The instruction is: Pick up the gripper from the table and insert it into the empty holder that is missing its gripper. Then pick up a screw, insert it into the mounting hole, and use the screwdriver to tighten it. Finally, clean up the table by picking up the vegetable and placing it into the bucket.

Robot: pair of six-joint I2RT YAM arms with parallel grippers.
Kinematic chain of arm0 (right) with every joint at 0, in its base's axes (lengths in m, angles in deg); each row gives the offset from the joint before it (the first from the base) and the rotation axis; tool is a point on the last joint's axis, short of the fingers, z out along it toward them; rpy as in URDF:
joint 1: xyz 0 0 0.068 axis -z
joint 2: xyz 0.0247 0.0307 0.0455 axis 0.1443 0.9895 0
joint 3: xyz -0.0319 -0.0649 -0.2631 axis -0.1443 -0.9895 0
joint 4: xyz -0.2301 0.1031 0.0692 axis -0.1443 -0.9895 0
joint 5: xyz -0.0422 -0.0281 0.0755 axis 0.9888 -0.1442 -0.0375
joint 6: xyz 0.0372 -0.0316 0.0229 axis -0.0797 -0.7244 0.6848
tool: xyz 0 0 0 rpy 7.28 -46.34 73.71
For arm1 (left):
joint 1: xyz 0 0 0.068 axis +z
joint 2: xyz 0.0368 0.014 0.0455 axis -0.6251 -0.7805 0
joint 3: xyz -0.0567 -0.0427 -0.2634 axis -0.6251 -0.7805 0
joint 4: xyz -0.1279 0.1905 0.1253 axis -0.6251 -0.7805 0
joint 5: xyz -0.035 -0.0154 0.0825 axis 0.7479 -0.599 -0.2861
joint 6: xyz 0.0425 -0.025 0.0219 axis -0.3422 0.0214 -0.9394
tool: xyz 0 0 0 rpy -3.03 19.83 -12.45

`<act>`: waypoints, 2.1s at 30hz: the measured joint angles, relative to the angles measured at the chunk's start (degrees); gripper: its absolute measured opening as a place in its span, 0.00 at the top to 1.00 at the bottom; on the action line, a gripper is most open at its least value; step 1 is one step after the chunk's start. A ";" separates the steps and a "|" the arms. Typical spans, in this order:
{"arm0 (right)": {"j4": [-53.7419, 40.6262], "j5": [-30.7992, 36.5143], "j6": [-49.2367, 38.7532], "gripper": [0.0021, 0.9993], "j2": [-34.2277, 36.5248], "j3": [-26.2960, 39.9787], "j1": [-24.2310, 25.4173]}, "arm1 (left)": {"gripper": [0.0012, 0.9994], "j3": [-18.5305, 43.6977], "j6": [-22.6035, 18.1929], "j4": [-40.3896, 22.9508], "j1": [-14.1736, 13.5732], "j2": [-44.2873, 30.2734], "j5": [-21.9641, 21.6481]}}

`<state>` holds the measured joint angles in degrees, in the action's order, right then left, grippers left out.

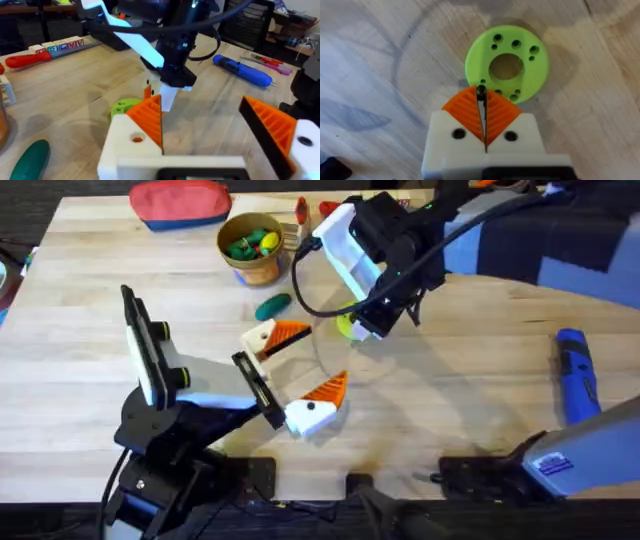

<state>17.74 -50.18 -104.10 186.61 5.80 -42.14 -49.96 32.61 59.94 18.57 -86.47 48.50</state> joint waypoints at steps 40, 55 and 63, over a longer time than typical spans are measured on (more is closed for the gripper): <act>-20.81 -11.04 6.08 1.00 -5.46 30.71 -17.71 | 0.01 0.00 0.00 -0.35 0.00 -0.02 5.64; -19.34 -11.40 6.51 1.00 -4.18 30.71 -18.10 | 0.01 0.01 0.00 -0.46 0.00 0.00 6.64; -19.23 -13.30 6.54 1.00 -2.79 30.71 -18.12 | 0.01 0.02 0.00 -0.46 0.00 0.00 6.66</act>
<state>-1.48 -63.48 -97.56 183.81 36.51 -60.26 -49.94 32.61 59.48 18.57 -86.48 55.16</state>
